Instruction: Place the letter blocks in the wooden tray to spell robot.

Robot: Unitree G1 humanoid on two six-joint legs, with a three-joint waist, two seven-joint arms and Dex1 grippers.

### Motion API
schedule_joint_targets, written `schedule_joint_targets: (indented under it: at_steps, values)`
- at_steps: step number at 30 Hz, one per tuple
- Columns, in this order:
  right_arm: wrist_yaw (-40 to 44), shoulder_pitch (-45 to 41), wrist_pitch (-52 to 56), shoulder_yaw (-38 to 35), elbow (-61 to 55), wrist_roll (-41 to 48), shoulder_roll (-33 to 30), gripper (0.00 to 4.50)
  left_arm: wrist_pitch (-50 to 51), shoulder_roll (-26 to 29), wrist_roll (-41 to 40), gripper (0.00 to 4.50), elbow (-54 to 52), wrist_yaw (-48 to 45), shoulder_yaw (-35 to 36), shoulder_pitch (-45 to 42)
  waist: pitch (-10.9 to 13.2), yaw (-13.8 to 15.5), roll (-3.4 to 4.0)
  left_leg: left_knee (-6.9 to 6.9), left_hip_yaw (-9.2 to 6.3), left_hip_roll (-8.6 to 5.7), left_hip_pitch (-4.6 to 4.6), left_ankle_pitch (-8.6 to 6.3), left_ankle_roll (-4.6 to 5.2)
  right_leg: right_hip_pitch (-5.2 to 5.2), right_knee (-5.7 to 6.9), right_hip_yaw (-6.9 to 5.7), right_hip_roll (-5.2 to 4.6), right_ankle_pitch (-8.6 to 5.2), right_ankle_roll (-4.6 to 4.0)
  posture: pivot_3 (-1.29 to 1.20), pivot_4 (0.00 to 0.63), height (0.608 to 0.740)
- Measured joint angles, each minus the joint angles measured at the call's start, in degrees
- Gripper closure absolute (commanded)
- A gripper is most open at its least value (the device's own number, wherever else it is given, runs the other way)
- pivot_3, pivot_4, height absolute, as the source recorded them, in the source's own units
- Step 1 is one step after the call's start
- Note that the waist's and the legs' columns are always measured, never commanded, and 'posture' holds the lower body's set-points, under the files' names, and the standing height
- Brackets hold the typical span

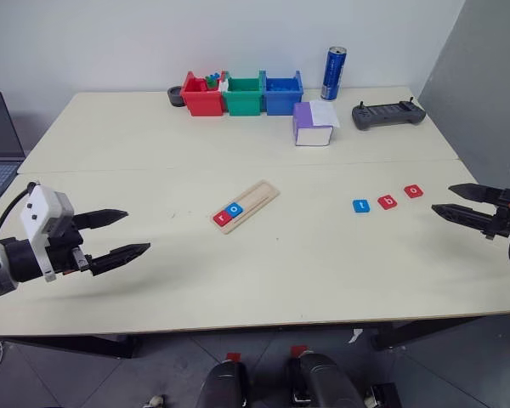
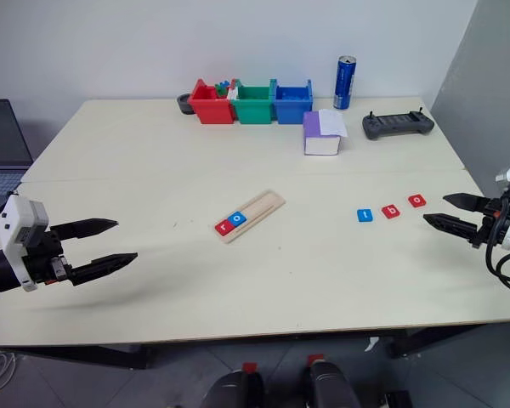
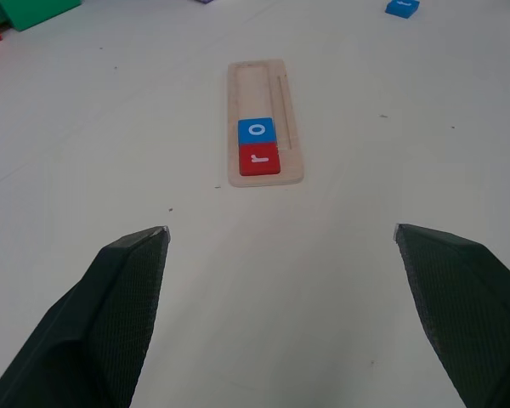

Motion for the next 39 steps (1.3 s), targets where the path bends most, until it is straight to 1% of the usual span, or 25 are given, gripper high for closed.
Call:
schedule_joint_targets:
  at_steps: [8,11,14,16,18,21,23,32,39]
  values:
    - [0.49,-0.29,-0.04,0.96,0.17,-0.04,0.00,0.06,-0.15,-0.14,1.18,0.00,0.01,1.40,-1.81,-0.71,0.00,0.00,0.00,0.00,0.00,0.00,0.00,0.00,0.00,0.00,0.00,0.00,0.00,0.00,0.00,0.00,0.150,0.740]
    - [0.81,-0.51,-0.01,1.61,-0.74,0.01,0.25,0.06,-0.79,-1.36,2.46,0.00,0.08,3.00,-4.21,-3.06,0.00,0.08,0.00,0.00,0.00,0.00,0.01,0.00,0.00,0.03,0.00,0.00,0.00,0.01,0.01,0.00,0.150,0.740]
    - [0.99,-1.26,0.83,3.56,-3.95,0.37,2.16,0.06,-2.80,-5.10,5.47,0.00,1.80,5.86,-9.86,-9.37,-0.01,0.12,0.00,0.02,-0.05,0.00,0.04,0.00,0.00,0.11,0.01,-0.02,0.01,0.04,0.07,0.00,0.150,0.740]
    - [0.75,-2.13,1.74,5.64,-6.95,0.64,4.45,0.06,-4.68,-9.39,8.77,0.00,3.81,8.69,-15.35,-14.08,-0.04,0.17,0.01,0.06,-0.06,-0.01,0.03,0.01,0.00,0.14,0.02,-0.02,0.02,0.07,0.12,0.00,0.150,0.740]
    - [0.16,-2.53,2.88,6.66,-9.08,1.16,6.19,0.06,-6.33,-13.02,11.54,0.00,5.39,10.62,-19.60,-16.14,-0.04,0.08,0.01,0.09,-0.04,-0.01,-0.02,0.01,-0.01,0.12,0.00,-0.01,0.02,0.07,0.12,0.00,0.150,0.740]
    - [-1.55,-2.27,5.15,7.90,-13.97,2.73,9.48,0.06,-10.15,-19.41,15.95,0.00,10.91,14.05,-24.58,-18.79,-0.04,0.10,-0.01,0.14,-0.07,-0.01,-0.06,0.09,-0.13,0.12,-0.01,-0.01,0.02,0.07,0.12,0.00,0.150,0.740]
    - [-2.29,-1.59,6.12,8.56,-16.11,3.17,10.68,0.06,-11.52,-21.13,16.88,0.00,12.45,14.89,-26.35,-19.12,-0.03,0.08,-0.03,0.22,-0.10,-0.01,-0.12,0.09,-0.14,0.10,-0.01,-0.02,0.03,0.07,0.12,0.00,0.150,0.740]
    - [-5.74,2.12,11.09,8.58,-25.70,7.10,12.39,0.06,-19.93,-24.18,21.04,0.00,26.08,16.11,-26.91,-24.51,-0.04,0.11,-0.03,0.48,-0.24,0.00,-0.07,-0.02,0.05,0.30,0.01,-0.14,0.03,0.11,0.19,0.00,0.150,0.740]
    - [-7.43,2.59,12.70,11.94,-29.59,7.95,15.01,0.06,-24.53,-26.31,23.70,0.00,35.23,16.06,-28.34,-29.98,-0.06,0.20,-0.08,0.54,-0.33,0.00,-0.11,-0.02,0.05,0.35,0.00,-0.23,0.03,0.11,0.19,0.00,0.150,0.740]
